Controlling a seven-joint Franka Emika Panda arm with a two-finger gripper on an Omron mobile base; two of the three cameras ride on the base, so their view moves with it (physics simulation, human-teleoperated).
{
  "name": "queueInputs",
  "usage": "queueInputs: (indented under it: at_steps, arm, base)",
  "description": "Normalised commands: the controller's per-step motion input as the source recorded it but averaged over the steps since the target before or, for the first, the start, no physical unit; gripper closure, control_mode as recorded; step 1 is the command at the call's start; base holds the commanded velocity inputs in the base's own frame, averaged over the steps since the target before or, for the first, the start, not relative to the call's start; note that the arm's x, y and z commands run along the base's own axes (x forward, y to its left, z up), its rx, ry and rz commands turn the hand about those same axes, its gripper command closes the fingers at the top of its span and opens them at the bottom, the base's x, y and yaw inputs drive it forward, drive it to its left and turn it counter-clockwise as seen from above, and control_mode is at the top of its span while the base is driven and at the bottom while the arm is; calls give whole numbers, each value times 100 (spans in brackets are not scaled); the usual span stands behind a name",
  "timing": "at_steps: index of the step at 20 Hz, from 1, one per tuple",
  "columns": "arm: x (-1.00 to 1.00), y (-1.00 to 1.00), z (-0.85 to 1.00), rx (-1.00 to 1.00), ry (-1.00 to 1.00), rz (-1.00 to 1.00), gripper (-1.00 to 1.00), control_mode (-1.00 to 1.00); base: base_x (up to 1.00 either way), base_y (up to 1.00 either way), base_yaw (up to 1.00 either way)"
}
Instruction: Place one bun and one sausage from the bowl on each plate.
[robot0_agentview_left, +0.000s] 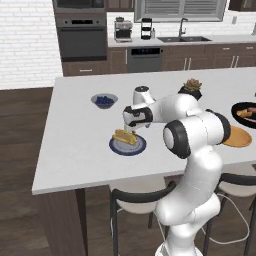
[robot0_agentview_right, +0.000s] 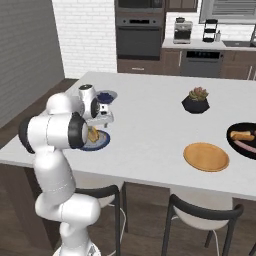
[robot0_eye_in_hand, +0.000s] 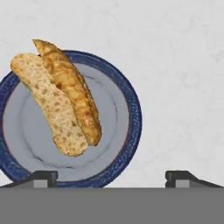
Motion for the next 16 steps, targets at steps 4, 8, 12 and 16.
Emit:
queueInputs:
  at_steps: [4, 8, 12, 16]
  arm:
    - [-100, -87, 21, 10, -2, -24, -100, -100]
    - [0, 0, 0, 0, 0, 0, -100, 100]
    - [0, 0, 0, 0, 0, 0, -100, 100]
    - [0, 0, 0, 0, 0, 0, -100, 100]
  base:
    - [0, 0, 0]
    - [-98, -100, -23]
    - [-50, -100, -19]
    - [0, -100, -17]
